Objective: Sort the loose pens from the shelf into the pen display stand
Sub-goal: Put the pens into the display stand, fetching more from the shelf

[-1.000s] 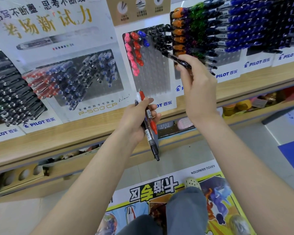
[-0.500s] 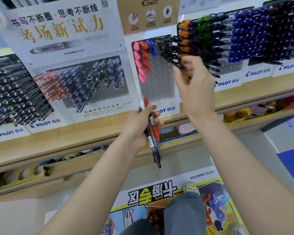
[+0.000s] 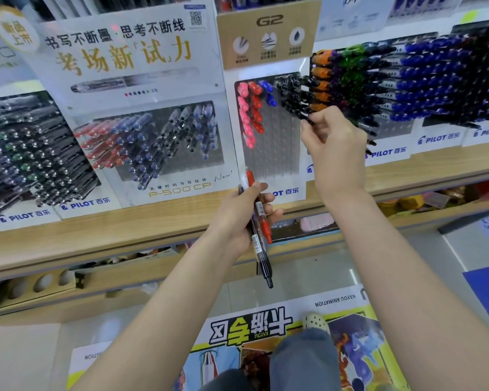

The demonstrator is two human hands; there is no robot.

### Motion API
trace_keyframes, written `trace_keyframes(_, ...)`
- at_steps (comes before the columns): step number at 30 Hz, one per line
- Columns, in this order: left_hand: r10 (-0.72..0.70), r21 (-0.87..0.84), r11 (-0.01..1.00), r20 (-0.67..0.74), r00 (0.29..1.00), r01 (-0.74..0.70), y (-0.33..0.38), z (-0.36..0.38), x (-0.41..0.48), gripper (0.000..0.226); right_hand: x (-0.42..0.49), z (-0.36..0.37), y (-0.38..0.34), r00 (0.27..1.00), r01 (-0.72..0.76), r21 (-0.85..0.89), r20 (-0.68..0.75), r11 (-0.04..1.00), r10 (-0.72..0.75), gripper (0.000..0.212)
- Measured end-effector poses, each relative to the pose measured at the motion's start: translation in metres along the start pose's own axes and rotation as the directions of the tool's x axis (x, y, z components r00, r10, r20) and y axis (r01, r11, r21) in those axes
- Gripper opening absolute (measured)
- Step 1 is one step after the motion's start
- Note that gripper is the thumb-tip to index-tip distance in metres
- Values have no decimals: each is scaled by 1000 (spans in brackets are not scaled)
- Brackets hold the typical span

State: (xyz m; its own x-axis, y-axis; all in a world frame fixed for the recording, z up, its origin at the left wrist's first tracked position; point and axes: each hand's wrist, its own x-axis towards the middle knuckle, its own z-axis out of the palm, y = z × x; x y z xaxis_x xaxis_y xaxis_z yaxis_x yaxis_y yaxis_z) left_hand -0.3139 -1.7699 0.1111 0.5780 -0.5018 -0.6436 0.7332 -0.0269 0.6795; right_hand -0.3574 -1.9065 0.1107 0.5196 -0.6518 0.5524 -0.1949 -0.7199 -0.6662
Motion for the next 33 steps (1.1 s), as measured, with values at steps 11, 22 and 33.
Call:
trace_keyframes(11, 31, -71, 997, -8, 999, -31, 2, -5, -4, 28, -1, 0, -5, 992, -121, 43, 36, 992, 120, 17)
trace_keyframes(22, 121, -42, 992, -43, 992, -122, -2, -12, 0, 29, -73, 4, -16, 695, -558, 163, 628, 814, 350, 16)
trace_keyframes(33, 167, 51, 985, -58, 984, -164, -5, -21, -5, 30, -87, 3, -35, 634, -462, 62, 720, 885, 281, 17)
